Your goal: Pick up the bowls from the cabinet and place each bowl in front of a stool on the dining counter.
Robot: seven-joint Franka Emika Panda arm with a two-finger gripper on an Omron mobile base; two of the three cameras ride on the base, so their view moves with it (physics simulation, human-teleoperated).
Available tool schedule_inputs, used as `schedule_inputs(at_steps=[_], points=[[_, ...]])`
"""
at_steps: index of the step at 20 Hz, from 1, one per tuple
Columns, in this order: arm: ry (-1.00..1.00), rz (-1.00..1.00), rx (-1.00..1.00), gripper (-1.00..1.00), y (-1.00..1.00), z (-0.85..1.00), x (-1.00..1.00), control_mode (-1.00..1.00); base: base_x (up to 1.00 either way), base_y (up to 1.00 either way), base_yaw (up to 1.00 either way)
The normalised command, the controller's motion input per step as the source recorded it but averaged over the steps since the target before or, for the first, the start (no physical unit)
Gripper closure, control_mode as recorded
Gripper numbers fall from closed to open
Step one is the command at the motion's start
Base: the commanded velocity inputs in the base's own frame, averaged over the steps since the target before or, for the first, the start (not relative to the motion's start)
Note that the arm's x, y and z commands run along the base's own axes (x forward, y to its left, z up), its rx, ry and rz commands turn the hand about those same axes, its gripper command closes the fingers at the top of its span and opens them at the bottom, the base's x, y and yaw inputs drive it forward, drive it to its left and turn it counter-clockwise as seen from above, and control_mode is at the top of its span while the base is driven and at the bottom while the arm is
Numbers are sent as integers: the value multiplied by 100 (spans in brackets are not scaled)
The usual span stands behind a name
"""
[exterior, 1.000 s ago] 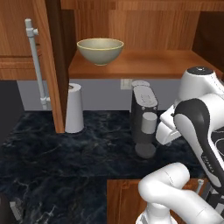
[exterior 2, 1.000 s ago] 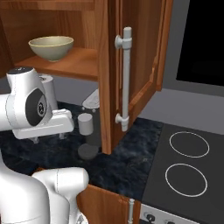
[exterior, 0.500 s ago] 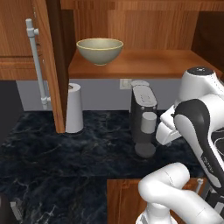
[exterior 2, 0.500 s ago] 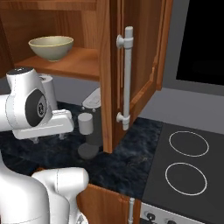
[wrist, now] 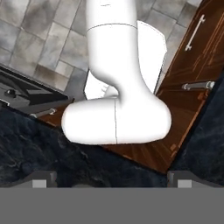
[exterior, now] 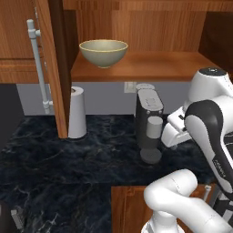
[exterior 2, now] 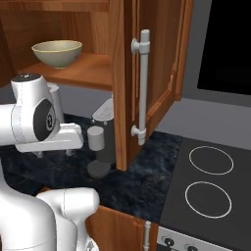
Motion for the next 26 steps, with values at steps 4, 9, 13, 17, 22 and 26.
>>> schedule_inputs(at_steps=[4,9,13,17,22,26], points=[[6,-28,4,-100,23,52,5,-100,0,0,0],[14,-48,15,-100,25,83,11,-100,0,0,0],[-1,-58,26,-100,46,36,16,-100,0,0,0],[-16,-63,18,-100,48,17,32,-100,0,0,0],[-16,-76,18,-100,28,0,32,-100,0,0,0],[-32,-67,24,-100,24,22,17,-100,0,0,0]])
